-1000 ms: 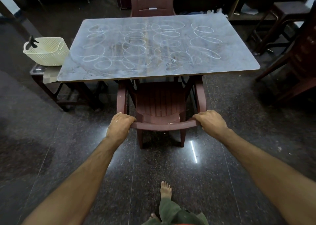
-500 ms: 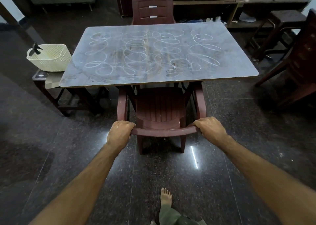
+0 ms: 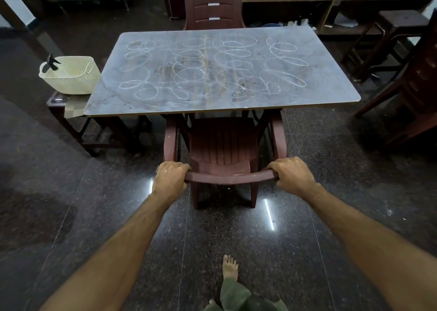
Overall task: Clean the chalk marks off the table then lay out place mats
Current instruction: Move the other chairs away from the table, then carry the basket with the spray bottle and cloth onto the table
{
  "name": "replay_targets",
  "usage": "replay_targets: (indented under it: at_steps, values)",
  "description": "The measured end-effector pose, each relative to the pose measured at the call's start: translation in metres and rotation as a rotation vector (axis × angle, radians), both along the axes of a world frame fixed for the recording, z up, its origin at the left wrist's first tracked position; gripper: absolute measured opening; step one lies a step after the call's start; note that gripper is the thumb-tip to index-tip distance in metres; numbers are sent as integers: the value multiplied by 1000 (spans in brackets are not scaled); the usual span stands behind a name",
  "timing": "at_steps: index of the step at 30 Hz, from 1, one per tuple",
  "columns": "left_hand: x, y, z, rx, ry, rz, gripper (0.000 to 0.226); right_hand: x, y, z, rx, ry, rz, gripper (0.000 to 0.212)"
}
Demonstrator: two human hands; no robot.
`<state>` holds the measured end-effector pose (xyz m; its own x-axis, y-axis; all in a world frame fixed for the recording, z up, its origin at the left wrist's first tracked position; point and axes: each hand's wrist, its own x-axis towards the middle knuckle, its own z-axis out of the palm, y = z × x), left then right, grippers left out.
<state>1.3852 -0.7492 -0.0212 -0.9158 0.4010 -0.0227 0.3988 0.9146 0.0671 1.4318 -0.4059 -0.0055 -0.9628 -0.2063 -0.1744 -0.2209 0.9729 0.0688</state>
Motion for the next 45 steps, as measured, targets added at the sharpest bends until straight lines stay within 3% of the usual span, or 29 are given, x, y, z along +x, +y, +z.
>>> replay_targets:
  at_steps: [5, 8, 13, 16, 21, 28, 45]
  values:
    - [4, -9, -6, 115, -83, -66, 75, -6, 1, 10, -138, -211, 64, 91]
    - [5, -10, -3, 100, -121, -77, 92, -10, -12, 14, -175, -323, 78, 108]
    - [-6, -13, 5, 172, -269, -57, 101, -27, -61, 6, -357, -357, -19, 98]
    - [-13, -19, 11, 247, -313, 56, 97, -45, -88, 1, -441, -305, -55, 89]
    - [-21, -40, 19, 310, -92, 263, 73, -78, -133, -2, -469, -129, -43, 76]
    - [-36, -83, 37, 195, 34, 355, 77, -120, -199, 6, -446, 10, 50, 83]
    - [-111, -333, 44, 104, 30, 501, 80, -229, -448, 24, -426, 73, 146, 84]
